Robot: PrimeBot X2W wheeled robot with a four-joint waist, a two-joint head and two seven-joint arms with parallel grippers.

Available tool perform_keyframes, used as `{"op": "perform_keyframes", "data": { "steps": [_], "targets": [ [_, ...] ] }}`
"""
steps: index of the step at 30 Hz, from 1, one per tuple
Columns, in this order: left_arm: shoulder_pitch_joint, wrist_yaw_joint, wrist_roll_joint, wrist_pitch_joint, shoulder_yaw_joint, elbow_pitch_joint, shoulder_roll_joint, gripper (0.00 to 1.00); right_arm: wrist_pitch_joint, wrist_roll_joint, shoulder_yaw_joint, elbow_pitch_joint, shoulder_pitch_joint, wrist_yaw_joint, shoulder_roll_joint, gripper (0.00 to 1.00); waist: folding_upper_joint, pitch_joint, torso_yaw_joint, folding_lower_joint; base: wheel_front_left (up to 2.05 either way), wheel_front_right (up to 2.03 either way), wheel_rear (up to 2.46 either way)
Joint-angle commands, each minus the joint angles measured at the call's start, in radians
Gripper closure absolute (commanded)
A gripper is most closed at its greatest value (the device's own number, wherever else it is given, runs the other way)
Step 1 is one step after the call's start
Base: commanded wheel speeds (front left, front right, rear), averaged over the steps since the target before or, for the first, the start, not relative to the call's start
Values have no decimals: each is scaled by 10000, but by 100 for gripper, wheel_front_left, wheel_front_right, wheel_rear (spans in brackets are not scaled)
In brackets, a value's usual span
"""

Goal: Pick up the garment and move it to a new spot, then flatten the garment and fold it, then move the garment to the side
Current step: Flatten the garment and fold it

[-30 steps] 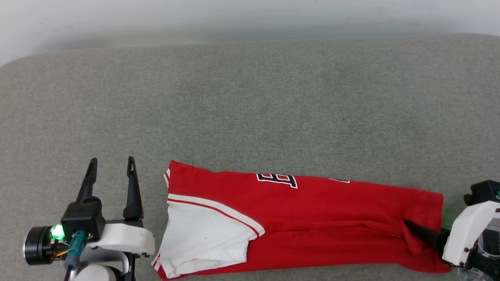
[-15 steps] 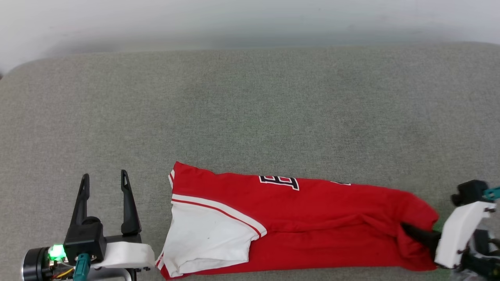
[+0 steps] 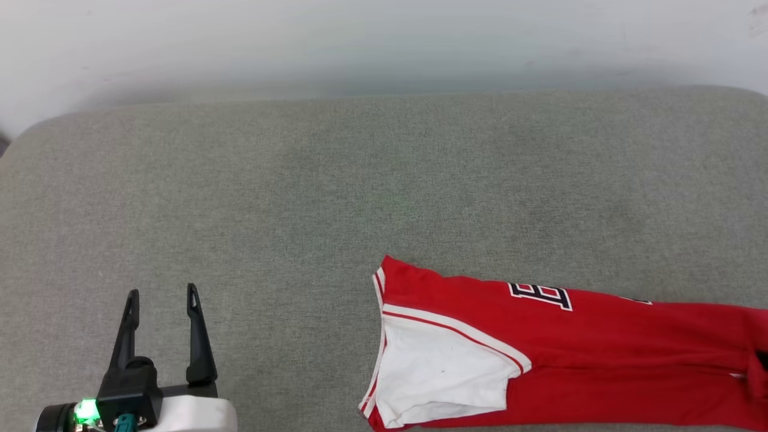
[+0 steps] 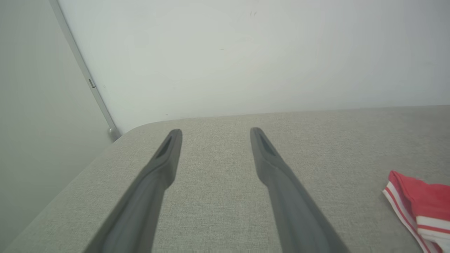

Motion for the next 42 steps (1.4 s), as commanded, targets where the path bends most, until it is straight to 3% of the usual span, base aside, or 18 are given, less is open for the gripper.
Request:
{"op": "perform_keyframes", "data": {
  "steps": [1, 5, 14, 18, 23, 32, 42],
  "targets": [
    [139, -89, 117, -22, 78, 13, -86, 0, 68, -103, 19, 32, 24, -8, -59, 100, 0, -58, 7, 0, 0, 0, 0],
    [312, -285, 247, -22, 186, 71, -233, 0, 465, 17, 73, -566, 61, -6, -21, 100, 0, -185, 1, 0, 0, 0, 0],
    [506, -523, 368, -22, 417, 106, -445, 0, 1228, 467, -18, -3638, -85, -5, 215, 100, 0, -307, -110, 0, 0, 0, 0],
    [412, -601, 435, -22, 425, 114, -527, 0, 1698, 100, 140, -4856, -396, -5, 642, 100, 0, -248, -101, 0, 0, 0, 0],
    [235, -694, 525, -22, 425, 85, -593, 0, 2436, -857, 684, -5632, -1261, -5, 1645, 100, 0, -4, -83, 0, 0, 0, 0],
    [-207, -812, 565, -23, 331, 124, -707, 0, 3267, -2671, 2231, -4846, -3140, -5, 3919, 100, 0, 664, 91, 0, 0, 0, 0],
    [-586, -844, 548, -23, 275, 195, -790, 0, 2576, -4139, 4056, -2451, -3643, -6, 4974, 100, 0, 1166, 308, 0, 0, 0, 0]
  ]
}}
